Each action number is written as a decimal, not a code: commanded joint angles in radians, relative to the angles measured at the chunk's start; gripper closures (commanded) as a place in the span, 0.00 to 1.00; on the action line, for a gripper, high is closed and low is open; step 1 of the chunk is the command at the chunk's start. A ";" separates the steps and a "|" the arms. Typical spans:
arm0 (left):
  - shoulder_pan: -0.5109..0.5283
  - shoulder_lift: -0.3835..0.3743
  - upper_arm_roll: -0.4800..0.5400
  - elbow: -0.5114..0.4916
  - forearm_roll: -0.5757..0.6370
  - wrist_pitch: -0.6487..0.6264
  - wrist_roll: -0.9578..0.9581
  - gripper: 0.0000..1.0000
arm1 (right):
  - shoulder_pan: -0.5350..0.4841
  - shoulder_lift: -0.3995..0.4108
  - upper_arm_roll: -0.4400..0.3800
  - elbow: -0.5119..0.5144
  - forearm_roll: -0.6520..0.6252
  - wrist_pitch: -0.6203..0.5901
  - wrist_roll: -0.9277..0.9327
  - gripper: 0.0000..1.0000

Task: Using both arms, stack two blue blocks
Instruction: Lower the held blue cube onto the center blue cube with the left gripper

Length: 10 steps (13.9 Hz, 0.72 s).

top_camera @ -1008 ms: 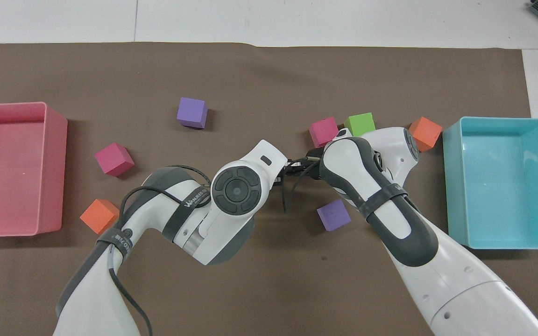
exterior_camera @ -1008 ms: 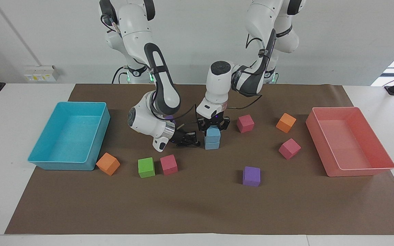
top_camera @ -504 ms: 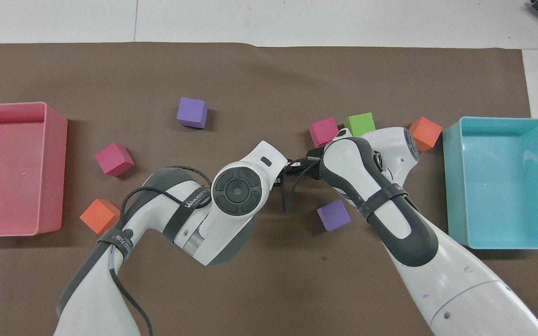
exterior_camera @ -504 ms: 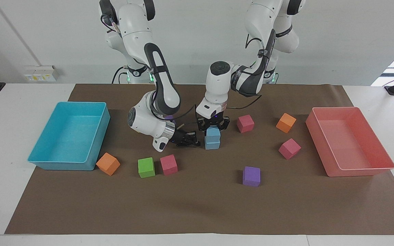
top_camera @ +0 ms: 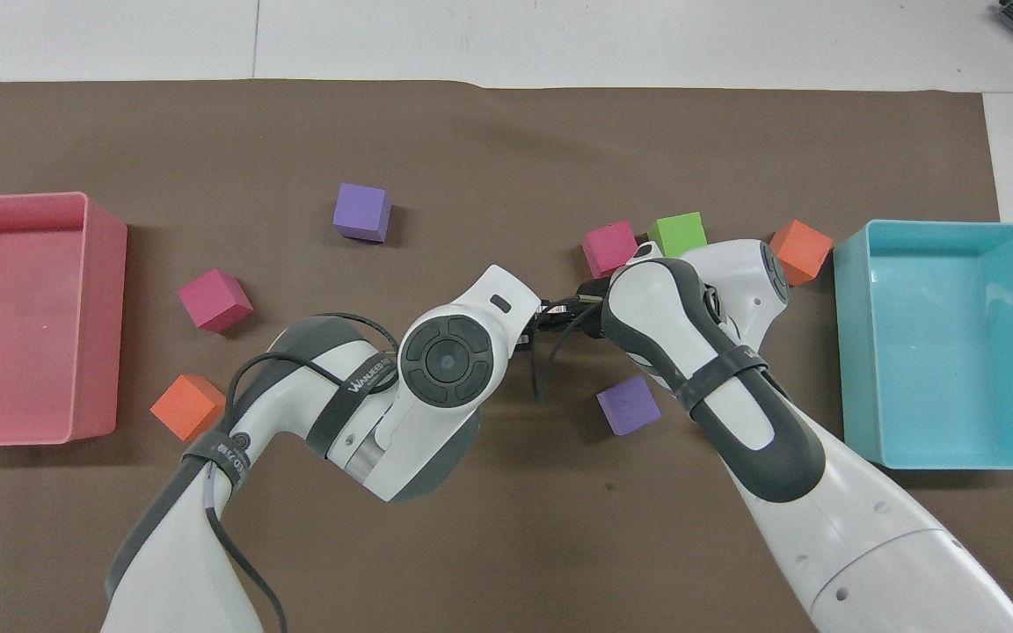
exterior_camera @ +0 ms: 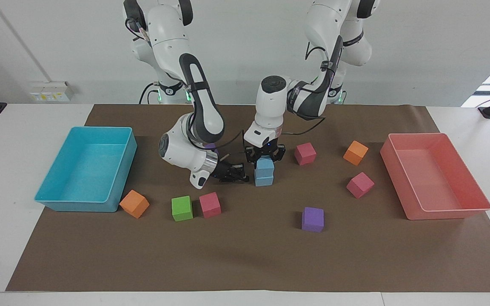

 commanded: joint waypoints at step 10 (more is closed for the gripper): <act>-0.025 -0.020 0.022 -0.014 0.060 -0.018 -0.033 0.59 | 0.004 -0.022 0.007 -0.023 0.025 0.025 0.015 1.00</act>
